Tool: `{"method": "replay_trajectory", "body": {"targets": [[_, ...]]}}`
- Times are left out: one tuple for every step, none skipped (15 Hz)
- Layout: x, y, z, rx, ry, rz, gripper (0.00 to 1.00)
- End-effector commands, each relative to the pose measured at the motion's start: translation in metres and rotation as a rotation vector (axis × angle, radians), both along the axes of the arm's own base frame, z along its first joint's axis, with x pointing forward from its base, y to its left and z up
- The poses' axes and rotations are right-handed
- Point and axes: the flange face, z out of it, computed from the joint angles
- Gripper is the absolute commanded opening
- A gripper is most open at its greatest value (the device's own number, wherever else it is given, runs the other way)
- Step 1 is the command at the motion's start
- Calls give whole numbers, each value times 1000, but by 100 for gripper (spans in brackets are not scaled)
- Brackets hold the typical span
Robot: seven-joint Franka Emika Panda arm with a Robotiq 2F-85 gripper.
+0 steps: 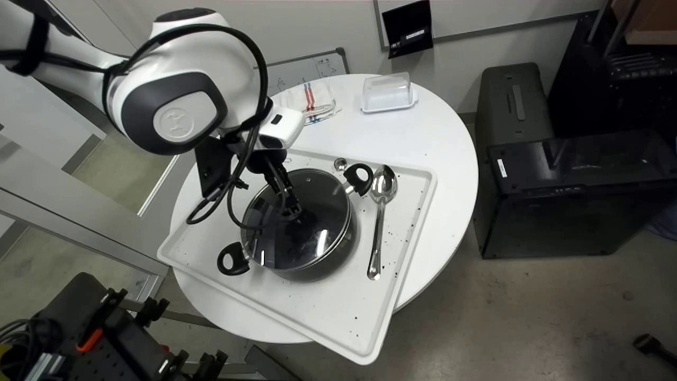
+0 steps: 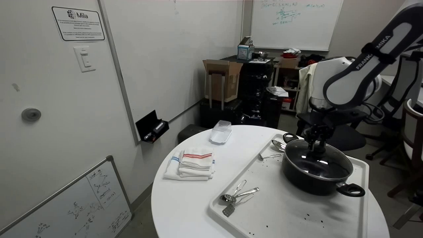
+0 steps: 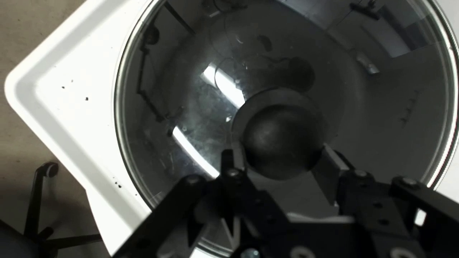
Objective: Pick up the lid and place it on the pot
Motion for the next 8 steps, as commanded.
{"method": "replay_trajectory", "body": {"targets": [[1,-6,7,15,-6,-24,24],[1,-6,6,15,-5,-24,24],[1,-5,6,16,-6,-23,24],[1,-4,4,16,-3,-22,24],[1,-4,4,17,-3,-21,24],[1,-2,3,18,-2,-19,24],[1,-1,3,19,0,-18,24],[1,0,2,18,0,-15,24]]}}
